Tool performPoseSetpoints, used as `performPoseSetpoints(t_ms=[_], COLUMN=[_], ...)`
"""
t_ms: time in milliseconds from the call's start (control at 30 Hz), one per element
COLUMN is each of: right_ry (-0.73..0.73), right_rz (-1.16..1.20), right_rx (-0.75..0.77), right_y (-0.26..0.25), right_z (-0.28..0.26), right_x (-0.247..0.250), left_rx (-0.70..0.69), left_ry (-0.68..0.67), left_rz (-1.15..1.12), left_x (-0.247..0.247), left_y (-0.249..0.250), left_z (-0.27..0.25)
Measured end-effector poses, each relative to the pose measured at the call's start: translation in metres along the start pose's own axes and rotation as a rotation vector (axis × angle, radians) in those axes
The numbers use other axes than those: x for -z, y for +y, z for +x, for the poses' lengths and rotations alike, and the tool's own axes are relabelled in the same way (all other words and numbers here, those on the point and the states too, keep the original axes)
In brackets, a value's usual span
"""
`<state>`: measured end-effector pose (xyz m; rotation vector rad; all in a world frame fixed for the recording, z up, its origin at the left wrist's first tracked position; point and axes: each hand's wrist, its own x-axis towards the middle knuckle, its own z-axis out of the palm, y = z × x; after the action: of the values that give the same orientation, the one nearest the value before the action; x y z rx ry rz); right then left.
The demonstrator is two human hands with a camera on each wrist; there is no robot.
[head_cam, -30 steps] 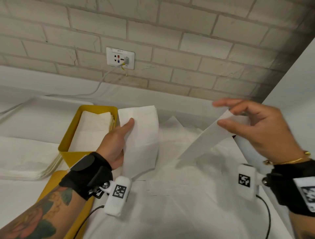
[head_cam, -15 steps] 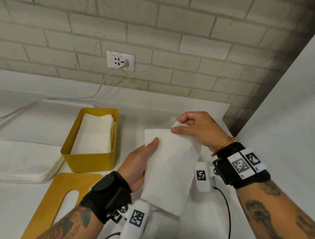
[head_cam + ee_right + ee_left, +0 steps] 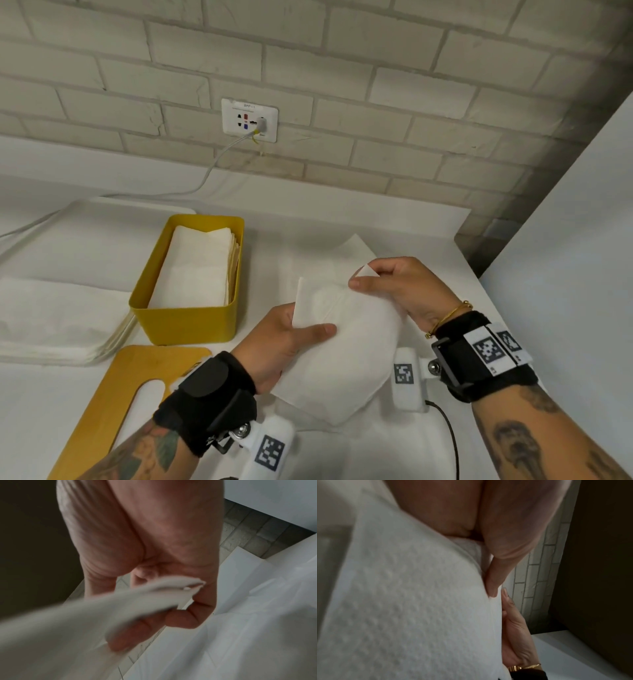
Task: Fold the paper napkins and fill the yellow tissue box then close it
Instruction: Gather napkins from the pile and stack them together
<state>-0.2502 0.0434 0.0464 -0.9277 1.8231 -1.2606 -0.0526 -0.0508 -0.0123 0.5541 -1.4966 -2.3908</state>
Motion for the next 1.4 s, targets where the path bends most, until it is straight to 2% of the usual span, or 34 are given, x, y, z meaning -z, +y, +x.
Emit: performPoseSetpoints(t_ms=[167,267,367,533,633,700,800,900,967,1133,1267,1400], right_ry=[0.151,0.107,0.094,0.338,0.454,0.438,0.236,-0.001,-0.051,0.065,0.16,0.174], right_rz=[0.074,0.256,0.38,0.57,0.667,0.634,0.516,0.423,0.394,0.268,0.166,0.064], right_rx=[0.009,-0.089,-0.093,-0.004,0.084,0.176,0.309,0.318,0.27,0.158,0.125,0.121], right_y=[0.005,0.019,0.033,0.044,0.04,0.028,0.0,-0.018,-0.022,-0.01,0.001,0.004], right_z=[-0.001,-0.015,-0.03,-0.034,-0.037,-0.046,-0.067,-0.079,-0.074,-0.037,-0.02,-0.014], right_x=[0.015,0.015,0.003,-0.02,-0.01,0.0,0.006,-0.002,-0.011,-0.033,-0.042,-0.046], left_rx=[-0.011,-0.017,-0.013,0.02,0.028,0.011,-0.001,0.003,0.018,0.035,0.007,0.012], left_ry=[0.012,0.043,0.081,0.144,0.192,0.212,0.223,0.212,0.197,0.084,0.069,0.07], left_rz=[-0.012,-0.041,-0.051,-0.088,-0.188,-0.223,-0.239,-0.239,-0.242,-0.253,-0.244,-0.211], left_x=[-0.002,0.001,0.005,0.003,0.002,0.006,0.012,0.012,0.01,0.003,0.0,0.003], left_y=[-0.001,0.0,0.0,-0.001,0.003,0.007,0.014,0.018,0.018,0.013,0.011,0.012], left_z=[0.003,0.004,0.006,0.009,0.011,0.013,0.016,0.018,0.019,0.019,0.015,0.013])
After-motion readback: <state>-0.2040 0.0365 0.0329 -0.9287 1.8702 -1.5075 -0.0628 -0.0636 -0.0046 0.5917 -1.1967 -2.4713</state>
